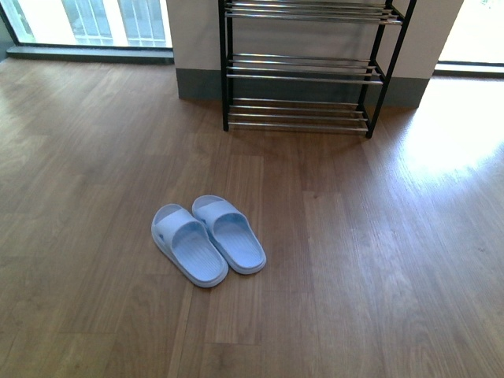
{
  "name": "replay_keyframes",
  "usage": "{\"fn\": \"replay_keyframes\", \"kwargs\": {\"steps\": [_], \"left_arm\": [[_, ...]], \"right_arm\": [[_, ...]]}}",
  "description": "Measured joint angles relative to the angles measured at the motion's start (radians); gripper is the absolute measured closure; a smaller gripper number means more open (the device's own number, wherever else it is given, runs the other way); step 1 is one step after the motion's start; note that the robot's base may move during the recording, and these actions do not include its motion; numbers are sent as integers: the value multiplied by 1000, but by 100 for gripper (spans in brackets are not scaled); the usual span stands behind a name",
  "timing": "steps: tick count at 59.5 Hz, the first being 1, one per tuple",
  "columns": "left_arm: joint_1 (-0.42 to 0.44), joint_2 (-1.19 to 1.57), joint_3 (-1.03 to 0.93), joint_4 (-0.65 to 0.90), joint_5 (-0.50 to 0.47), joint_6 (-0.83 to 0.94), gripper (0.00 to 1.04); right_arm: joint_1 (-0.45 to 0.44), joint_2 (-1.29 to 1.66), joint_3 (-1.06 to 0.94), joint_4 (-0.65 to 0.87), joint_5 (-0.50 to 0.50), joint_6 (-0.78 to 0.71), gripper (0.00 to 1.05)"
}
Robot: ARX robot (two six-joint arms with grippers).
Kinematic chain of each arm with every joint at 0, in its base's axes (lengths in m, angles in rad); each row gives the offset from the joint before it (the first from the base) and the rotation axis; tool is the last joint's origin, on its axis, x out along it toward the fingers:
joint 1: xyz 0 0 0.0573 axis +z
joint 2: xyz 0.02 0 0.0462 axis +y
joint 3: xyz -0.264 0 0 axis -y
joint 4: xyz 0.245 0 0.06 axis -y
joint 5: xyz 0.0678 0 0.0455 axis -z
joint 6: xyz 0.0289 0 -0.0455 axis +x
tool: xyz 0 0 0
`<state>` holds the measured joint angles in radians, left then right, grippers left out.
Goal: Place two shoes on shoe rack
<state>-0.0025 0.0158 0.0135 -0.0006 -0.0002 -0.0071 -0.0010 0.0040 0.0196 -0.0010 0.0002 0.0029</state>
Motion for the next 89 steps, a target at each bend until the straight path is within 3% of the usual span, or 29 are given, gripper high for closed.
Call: {"fn": "replay_keyframes", "kwargs": {"steps": [89], "left_arm": [[0, 0, 0, 0, 0, 0, 9]], "right_arm": [[0, 0, 0, 0, 0, 0, 9]]}}
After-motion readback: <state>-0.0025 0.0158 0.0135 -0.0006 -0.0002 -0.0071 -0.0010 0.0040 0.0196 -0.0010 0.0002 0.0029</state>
